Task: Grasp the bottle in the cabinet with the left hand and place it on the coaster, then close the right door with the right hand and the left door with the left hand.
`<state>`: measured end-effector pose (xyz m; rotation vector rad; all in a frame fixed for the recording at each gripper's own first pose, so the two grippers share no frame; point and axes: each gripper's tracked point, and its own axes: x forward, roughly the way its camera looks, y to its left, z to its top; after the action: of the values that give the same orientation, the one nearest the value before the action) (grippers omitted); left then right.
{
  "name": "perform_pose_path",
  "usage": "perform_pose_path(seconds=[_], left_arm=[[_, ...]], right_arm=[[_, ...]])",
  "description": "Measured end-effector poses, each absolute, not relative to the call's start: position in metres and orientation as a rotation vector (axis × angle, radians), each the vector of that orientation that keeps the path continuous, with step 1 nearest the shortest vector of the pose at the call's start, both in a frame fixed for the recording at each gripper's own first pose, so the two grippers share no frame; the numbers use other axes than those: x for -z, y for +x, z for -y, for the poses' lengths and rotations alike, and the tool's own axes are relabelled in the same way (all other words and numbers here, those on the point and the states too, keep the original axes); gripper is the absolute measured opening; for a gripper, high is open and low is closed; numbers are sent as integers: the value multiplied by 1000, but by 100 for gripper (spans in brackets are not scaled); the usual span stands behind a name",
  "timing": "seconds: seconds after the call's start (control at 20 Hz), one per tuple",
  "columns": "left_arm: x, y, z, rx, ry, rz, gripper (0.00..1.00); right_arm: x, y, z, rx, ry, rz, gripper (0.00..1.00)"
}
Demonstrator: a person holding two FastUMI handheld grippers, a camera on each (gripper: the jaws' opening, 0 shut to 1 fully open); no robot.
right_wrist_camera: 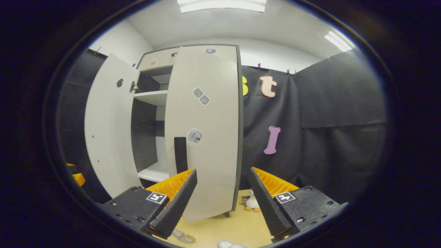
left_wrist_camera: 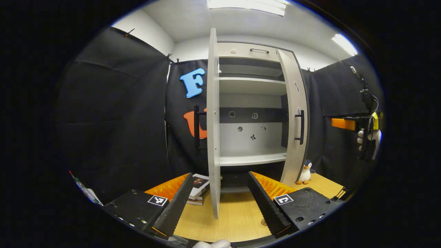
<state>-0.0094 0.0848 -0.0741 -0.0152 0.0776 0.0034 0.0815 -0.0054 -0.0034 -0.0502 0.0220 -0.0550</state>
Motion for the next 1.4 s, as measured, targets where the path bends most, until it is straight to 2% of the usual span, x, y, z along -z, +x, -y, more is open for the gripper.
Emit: perform_pose_path(seconds=[0.35,0.6,0.95,1.0,1.05,1.1,1.15,1.4], left_arm=[[40,32,-162,-108,-2,-22,96],[21,77,-202,-164,33,7,96],[14,112,-200,-138,60,17,97],[13,112,-200,-134,71,24,89],[16,111,-199,-128,83,20,92],[18,109,-199,-126,91,15,89],[19,109,-198,-126,93,16,93],[18,111,-199,-143,101,22,92]], right_arm=[[54,24,5,65,-41,-106,99],[71,4,4,79,-27,-146,99],[72,-9,13,124,-21,-151,99],[71,-10,14,128,-19,-152,99],[72,-11,13,131,-20,-154,99],[73,-11,12,131,-22,-158,99],[73,-10,11,130,-24,-162,99],[70,-8,10,125,-29,-163,99]])
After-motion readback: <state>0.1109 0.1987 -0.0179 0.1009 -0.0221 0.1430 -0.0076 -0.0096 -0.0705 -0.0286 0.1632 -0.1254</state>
